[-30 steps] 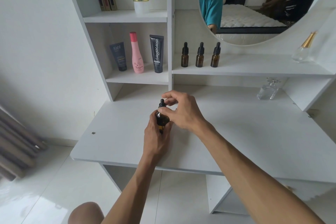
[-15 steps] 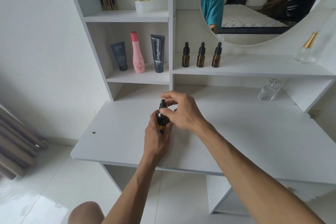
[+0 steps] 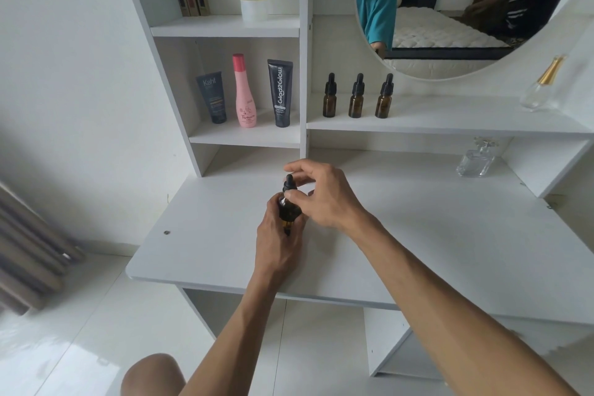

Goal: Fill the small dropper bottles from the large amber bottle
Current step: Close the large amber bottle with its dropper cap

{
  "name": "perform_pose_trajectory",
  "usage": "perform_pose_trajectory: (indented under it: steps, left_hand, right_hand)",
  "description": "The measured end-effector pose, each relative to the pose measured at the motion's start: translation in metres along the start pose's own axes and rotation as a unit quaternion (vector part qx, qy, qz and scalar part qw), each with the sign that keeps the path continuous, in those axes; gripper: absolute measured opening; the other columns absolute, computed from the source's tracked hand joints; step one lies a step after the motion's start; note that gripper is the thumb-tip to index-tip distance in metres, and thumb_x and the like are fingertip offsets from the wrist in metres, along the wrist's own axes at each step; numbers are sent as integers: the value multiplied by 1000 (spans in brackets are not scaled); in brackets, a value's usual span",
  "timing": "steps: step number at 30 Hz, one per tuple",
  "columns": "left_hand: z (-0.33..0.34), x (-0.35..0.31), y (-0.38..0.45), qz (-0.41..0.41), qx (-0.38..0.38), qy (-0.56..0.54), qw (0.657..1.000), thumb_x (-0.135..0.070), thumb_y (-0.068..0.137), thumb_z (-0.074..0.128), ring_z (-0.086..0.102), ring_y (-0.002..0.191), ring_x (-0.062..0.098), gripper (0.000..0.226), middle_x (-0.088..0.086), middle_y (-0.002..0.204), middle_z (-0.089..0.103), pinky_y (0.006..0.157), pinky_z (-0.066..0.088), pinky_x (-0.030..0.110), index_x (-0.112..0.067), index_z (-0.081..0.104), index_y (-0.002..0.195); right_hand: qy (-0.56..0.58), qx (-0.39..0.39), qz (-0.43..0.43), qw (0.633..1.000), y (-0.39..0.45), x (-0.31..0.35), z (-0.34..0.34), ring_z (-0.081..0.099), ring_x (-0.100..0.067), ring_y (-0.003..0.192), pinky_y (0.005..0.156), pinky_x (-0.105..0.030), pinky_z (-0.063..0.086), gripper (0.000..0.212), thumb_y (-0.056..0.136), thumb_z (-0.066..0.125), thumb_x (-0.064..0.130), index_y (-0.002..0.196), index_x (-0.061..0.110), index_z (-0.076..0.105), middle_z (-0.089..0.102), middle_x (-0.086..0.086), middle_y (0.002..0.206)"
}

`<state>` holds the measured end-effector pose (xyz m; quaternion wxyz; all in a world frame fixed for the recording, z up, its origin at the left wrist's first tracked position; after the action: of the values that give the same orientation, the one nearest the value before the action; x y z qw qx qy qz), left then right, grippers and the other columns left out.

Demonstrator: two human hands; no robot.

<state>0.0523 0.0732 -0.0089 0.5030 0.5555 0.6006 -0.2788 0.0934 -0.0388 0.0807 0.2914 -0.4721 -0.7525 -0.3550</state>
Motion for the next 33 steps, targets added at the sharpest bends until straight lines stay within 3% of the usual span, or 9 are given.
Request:
perform_pose_trajectory:
  steps: [5, 9, 13, 17, 26, 29, 33]
  left_hand:
    - [0, 1, 0, -1, -1, -1, 1000, -21, 99, 63, 61, 85, -14, 37, -18, 101, 67, 69, 44, 5, -29, 47, 131]
    - [0, 2, 0, -2, -1, 3, 1000, -20, 98, 64, 61, 82, -14, 33, -19, 98, 66, 68, 43, 5, -30, 47, 125]
    - [0, 0, 0, -2, 0, -1, 1000, -17, 98, 63, 61, 82, -15, 36, -18, 100, 66, 69, 43, 4, -24, 49, 131]
    - [1, 1, -1, -4, 1, -3, 1000, -17, 99, 62, 60, 82, -15, 34, -19, 99, 66, 68, 43, 4, -19, 50, 130]
    - [0, 2, 0, -4, 3, -3, 1000, -20, 98, 63, 62, 83, -11, 37, -19, 102, 68, 67, 44, 6, -25, 49, 131]
    - [0, 3, 0, -2, 2, -3, 1000, -19, 98, 63, 62, 83, -10, 35, -16, 101, 68, 67, 44, 6, -25, 49, 130]
    - [0, 4, 1, -2, 1, -1, 1000, -22, 98, 64, 64, 84, -6, 36, -17, 101, 69, 67, 45, 8, -26, 49, 130]
  right_hand:
    - [-8, 8, 0, 1000, 1, 0, 1, 64, -6, 105, 76, -10, 44, 46, 83, 75, 17, 126, 23, 63, 71, 5, 113]
    - [-10, -1, 7, 1000, 1, -1, 0, 65, -8, 101, 80, -19, 49, 46, 81, 79, 21, 125, 23, 64, 71, 3, 109]
    - [-15, 13, 5, 1000, 1, -1, 2, 64, -7, 104, 76, -10, 47, 48, 81, 77, 18, 127, 24, 63, 71, 4, 113]
    - [-10, -2, 15, 1000, 1, -2, 1, 65, -7, 100, 79, -17, 49, 49, 79, 82, 25, 124, 22, 65, 70, 5, 107]
    - [-6, 8, 14, 1000, 0, -3, 2, 65, -5, 103, 76, -10, 47, 47, 79, 80, 21, 124, 23, 65, 71, 3, 112]
    - [-5, 0, 16, 1000, -1, -2, 0, 65, -6, 100, 79, -16, 51, 46, 79, 82, 24, 122, 22, 67, 71, 4, 109]
    - [-1, 5, 14, 1000, -1, -4, 2, 66, -5, 102, 74, -7, 45, 45, 79, 81, 22, 121, 23, 67, 72, 4, 112]
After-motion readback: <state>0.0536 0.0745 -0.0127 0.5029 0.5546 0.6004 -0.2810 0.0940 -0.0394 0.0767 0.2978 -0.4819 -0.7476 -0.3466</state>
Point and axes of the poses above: each hand's wrist, its own y-axis towards the middle knuckle, its own z-axis out of the palm, x = y × z, the point moved 6 cm from there along y, towards the middle knuckle
